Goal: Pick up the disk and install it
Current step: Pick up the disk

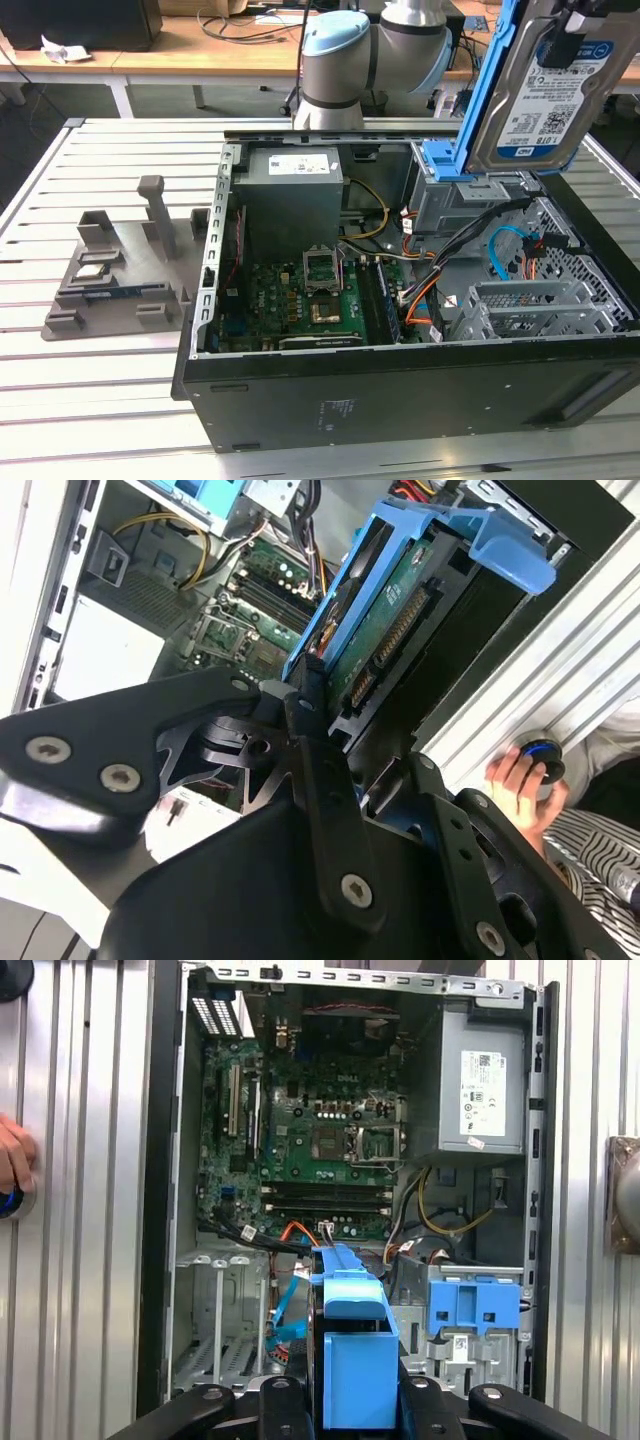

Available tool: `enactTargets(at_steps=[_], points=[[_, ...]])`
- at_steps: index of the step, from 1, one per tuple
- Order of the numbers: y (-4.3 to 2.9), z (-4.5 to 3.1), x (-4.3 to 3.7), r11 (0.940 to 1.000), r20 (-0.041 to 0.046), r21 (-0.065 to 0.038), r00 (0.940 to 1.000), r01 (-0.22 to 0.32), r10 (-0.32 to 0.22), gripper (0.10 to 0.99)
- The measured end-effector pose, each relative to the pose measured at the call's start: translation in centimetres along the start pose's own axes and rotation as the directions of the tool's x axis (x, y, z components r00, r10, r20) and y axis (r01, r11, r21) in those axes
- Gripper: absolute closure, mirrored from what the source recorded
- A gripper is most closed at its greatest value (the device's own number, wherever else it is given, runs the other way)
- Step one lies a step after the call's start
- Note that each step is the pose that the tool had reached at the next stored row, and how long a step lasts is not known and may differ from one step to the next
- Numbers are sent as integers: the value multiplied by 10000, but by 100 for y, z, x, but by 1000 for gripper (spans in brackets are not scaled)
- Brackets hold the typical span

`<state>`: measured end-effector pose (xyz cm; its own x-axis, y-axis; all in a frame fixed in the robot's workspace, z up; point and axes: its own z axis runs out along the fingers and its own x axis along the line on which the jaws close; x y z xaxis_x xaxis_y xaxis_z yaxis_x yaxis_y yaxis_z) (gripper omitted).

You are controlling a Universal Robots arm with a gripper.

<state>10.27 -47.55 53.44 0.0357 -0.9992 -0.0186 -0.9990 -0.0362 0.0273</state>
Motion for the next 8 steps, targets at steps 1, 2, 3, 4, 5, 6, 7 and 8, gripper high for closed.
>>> enactTargets(at_steps=[1, 2, 3, 4, 5, 6, 7, 8], points=[[1, 0, 26, 10000, -4, 0, 10000, 0, 0, 722], [2, 0, 65, 10000, -13, 0, 10000, 0, 0, 722], [4, 0, 96, 10000, -19, -1, 10000, 0, 0, 722], [5, 0, 148, 10000, -29, 0, 10000, -1, 1, 722], [6, 1, 177, 10000, -34, -1, 10000, -1, 1, 722], [8, 0, 215, 10000, -44, -1, 10000, -1, 1, 722], [10, 0, 276, 10000, -55, -2, 10000, -1, 1, 722], [12, 1, 326, 10000, -64, -2, 10000, -2, 2, 722]])
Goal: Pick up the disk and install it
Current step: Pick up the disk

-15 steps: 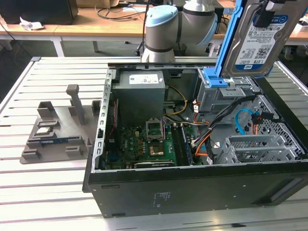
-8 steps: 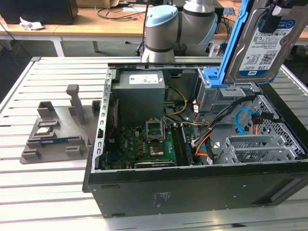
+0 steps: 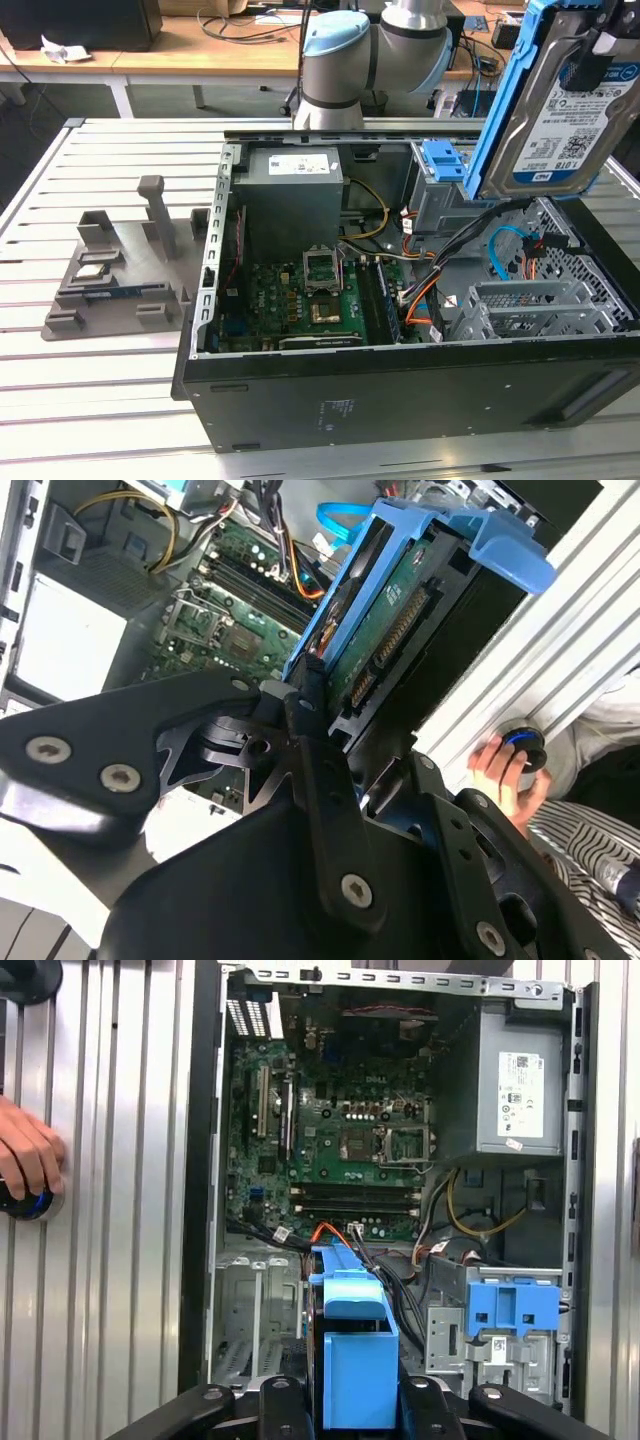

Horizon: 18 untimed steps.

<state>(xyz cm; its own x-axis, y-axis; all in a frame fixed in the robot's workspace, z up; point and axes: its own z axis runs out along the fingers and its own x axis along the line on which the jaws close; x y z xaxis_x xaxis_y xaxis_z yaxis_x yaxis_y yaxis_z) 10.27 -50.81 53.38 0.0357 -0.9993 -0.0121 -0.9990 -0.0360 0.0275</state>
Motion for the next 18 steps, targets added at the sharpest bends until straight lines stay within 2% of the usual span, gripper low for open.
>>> enactTargets(at_steps=[1, 2, 6, 10, 11, 14, 15, 17, 18], points=[[1, 0, 32, 10000, -7, 0, 10000, -1, 1, 722], [4, 1, 113, 10000, -25, -1, 10000, -1, 1, 722], [10, 3, 278, 10000, -64, -2, 10000, -2, 2, 722], [15, 6, 418, 10000, -88, -3, 10000, -3, 3, 722], [17, 9, 476, 10000, -91, -3, 10000, -2, 2, 722], [20, 14, 561, 10000, -92, -3, 10000, -3, 3, 722], [20, 15, 569, 10000, -57, -1, 10000, -3, 3, 722], [20, 16, 573, 10000, 128, 5, 9999, -35, 35, 722], [20, 17, 573, 9998, 257, 10, 9995, -177, 176, 722]])
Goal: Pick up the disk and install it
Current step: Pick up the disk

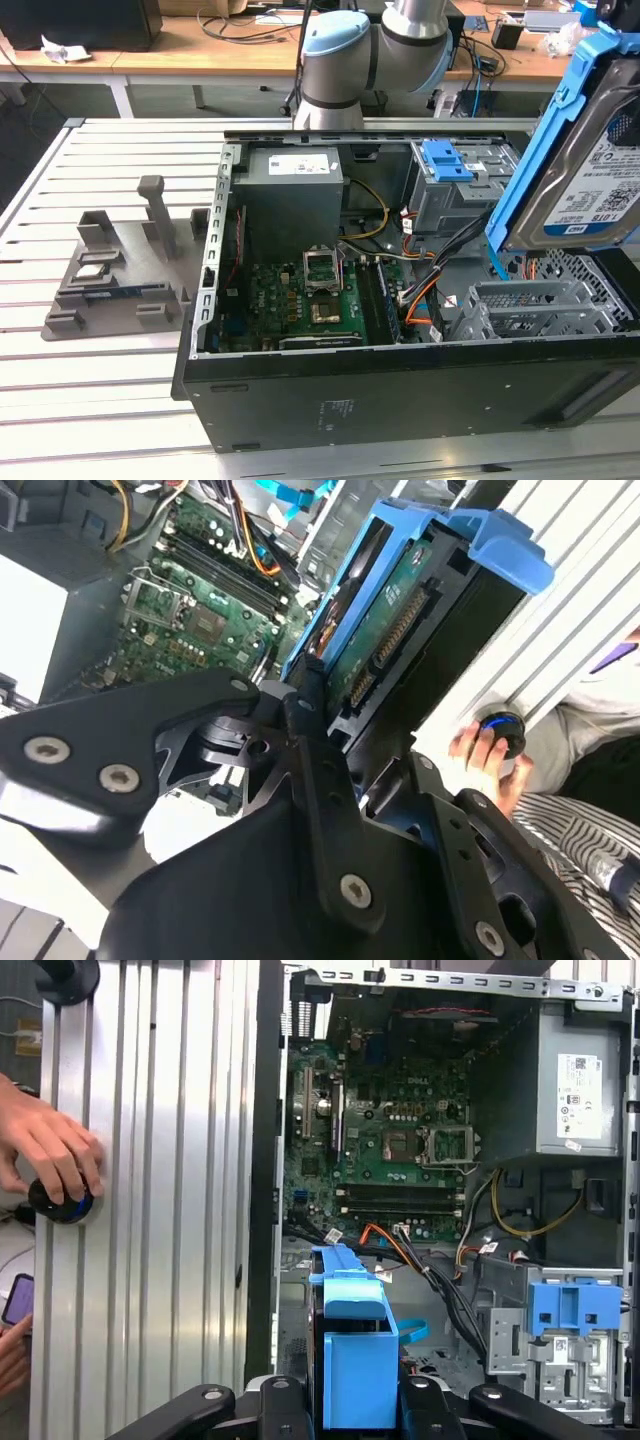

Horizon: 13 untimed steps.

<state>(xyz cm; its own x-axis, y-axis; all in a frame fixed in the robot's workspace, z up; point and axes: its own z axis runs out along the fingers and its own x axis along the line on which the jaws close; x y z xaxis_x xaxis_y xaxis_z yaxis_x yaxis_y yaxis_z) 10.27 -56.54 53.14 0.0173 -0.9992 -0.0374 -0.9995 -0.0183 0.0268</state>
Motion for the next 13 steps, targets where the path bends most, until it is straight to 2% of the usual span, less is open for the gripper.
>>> enactTargets(at_steps=[1, 2, 3, 6, 9, 13], points=[[0, 4, -1, 9999, 36, 6, 9998, -169, 169, 722], [-34, 60, 3, 9963, 25, 21, 9963, -859, 859, 722], [-113, 209, 10, 9965, -9, -30, 9965, -837, 837, 722], [-132, 319, 14, 9965, -14, -49, 9965, -834, 834, 722], [-144, 377, 16, 9965, -24, -55, 9965, -833, 833, 722], [-166, 512, 20, 9966, -40, -65, 9966, -818, 818, 722]])
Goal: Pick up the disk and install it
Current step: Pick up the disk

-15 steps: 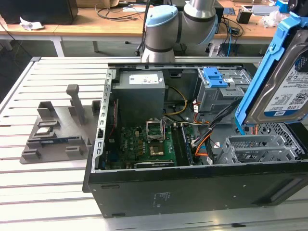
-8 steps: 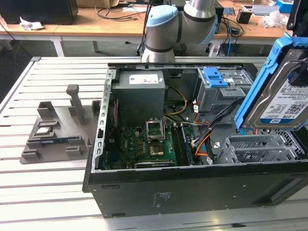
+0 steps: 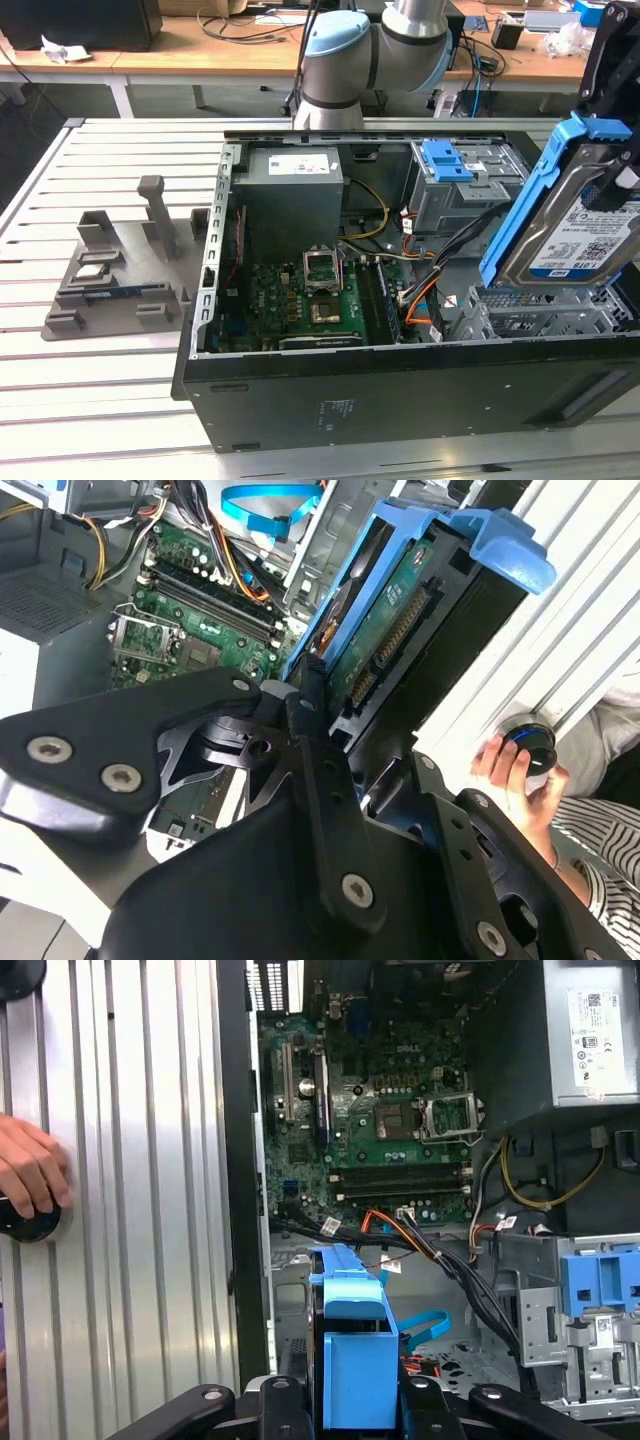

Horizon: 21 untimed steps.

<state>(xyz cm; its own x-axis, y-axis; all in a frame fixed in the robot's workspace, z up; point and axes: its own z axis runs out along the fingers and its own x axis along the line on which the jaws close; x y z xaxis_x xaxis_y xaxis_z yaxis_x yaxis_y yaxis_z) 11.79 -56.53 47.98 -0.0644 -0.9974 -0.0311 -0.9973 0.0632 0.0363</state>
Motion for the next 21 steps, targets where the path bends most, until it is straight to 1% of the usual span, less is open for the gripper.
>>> enactTargets(at_steps=[4, 5, 7, 9, 13, 14, 15, 18, 21], points=[[-36, 45, -23, 10000, -11, -4, 10000, 93, -93, 722], [-38, 61, -26, 9998, -14, -7, 9998, 208, -208, 722], [-42, 96, -28, 9977, -31, -22, 9977, 673, -673, 722], [-50, 115, -37, 9963, -38, -29, 9963, 861, -861, 722], [-101, 144, -132, 9962, -37, -29, 9962, 875, -875, 722], [-135, 163, -179, 9962, -37, -30, 9962, 874, -874, 722], [-157, 178, -196, 9962, -38, -32, 9962, 875, -875, 722], [-178, 209, -205, 9969, -36, -29, 9969, 789, -789, 722], [-188, 215, -205, 9970, -59, -29, 9970, 768, -769, 722]])
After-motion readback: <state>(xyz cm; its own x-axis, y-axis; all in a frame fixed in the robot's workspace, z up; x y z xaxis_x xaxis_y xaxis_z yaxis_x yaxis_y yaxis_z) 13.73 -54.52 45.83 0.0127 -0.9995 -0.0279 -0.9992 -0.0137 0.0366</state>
